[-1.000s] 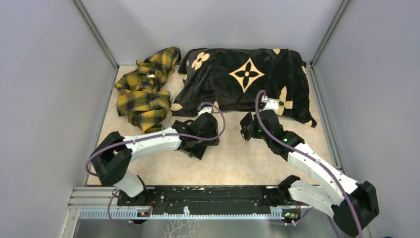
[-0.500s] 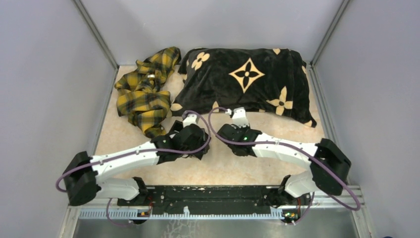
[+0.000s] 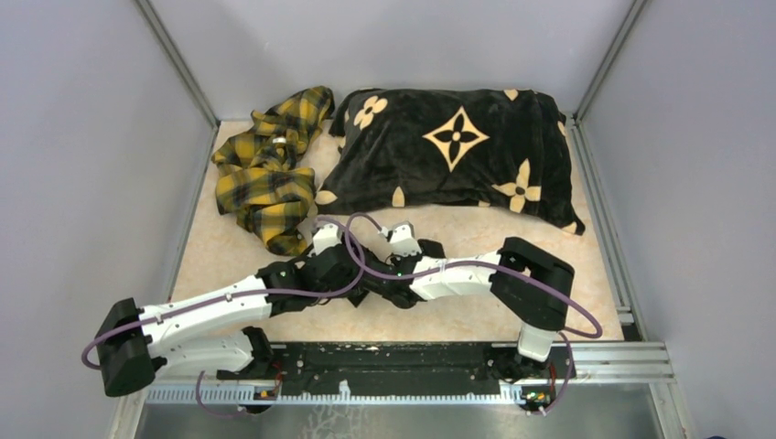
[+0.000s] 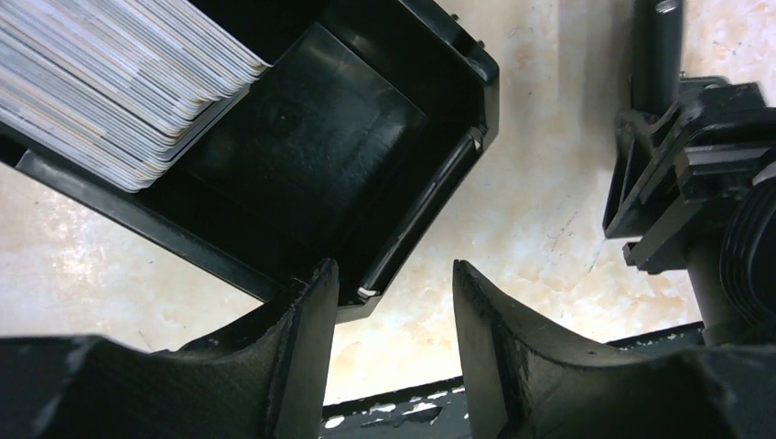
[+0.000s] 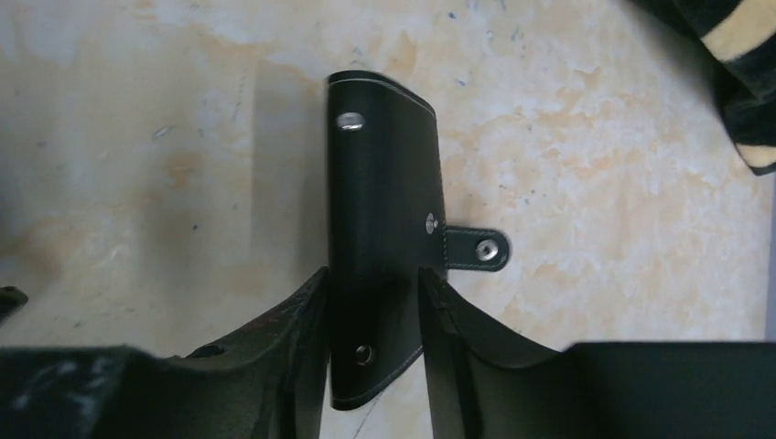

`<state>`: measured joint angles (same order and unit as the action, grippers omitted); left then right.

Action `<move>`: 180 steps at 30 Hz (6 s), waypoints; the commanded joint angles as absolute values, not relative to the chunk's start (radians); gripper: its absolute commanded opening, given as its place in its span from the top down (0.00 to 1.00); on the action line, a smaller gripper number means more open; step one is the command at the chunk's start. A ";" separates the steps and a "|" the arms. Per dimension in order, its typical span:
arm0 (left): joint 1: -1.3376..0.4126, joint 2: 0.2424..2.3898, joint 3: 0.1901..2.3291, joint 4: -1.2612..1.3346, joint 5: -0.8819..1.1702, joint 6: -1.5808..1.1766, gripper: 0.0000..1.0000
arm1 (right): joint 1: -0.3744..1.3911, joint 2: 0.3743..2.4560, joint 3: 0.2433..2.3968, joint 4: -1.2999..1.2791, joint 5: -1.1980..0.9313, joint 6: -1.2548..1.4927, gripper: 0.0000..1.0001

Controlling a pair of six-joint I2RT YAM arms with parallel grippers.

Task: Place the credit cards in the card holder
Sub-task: Turn over the card holder at the center of the board, then close the card holder at the center of the board.

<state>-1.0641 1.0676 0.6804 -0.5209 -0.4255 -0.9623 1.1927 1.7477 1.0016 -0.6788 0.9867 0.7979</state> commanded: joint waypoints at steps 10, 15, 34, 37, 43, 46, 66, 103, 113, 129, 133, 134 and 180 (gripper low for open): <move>-1.106 1.091 0.801 -0.579 -0.489 -0.969 0.44 | 1.255 1.514 0.910 -0.435 0.822 0.801 0.42; -1.145 1.211 0.934 -0.546 -0.505 -0.898 0.43 | 1.256 1.310 0.822 -0.407 0.806 0.815 0.42; -1.139 1.711 1.056 -0.322 -0.394 -0.830 0.34 | 0.975 0.951 0.649 -0.486 0.647 0.767 0.43; -1.116 1.724 1.022 -0.259 -0.365 -0.827 0.35 | 0.956 0.978 0.654 -0.472 0.627 0.753 0.43; -1.061 1.733 0.970 -0.176 -0.328 -0.816 0.37 | 0.893 1.043 0.637 -0.378 0.564 0.711 0.45; -1.030 1.730 0.937 -0.133 -0.292 -0.823 0.38 | 0.862 1.060 0.630 -0.341 0.551 0.698 0.47; -0.973 1.734 0.868 0.030 -0.139 -0.814 0.41 | 0.722 1.124 0.548 -0.176 0.426 0.685 0.64; -0.965 1.805 0.852 0.067 -0.087 -0.834 0.45 | 0.685 1.231 0.550 0.007 0.243 0.643 1.00; -0.965 1.809 0.816 0.092 -0.078 -0.845 0.54 | 0.732 1.279 0.591 0.014 0.256 0.646 1.00; -0.965 1.816 0.821 0.100 -0.063 -0.844 0.57 | 0.778 1.338 0.617 0.015 0.285 0.651 1.00; -0.965 1.821 0.821 0.104 -0.059 -0.844 0.57 | 0.780 1.348 0.609 0.023 0.284 0.652 1.00; -0.965 1.822 0.822 0.105 -0.058 -0.845 0.57 | 0.782 1.350 0.608 0.024 0.285 0.653 1.00; -0.969 1.825 0.826 0.081 -0.048 -0.854 0.61 | 1.009 1.557 0.166 0.443 0.538 1.142 1.00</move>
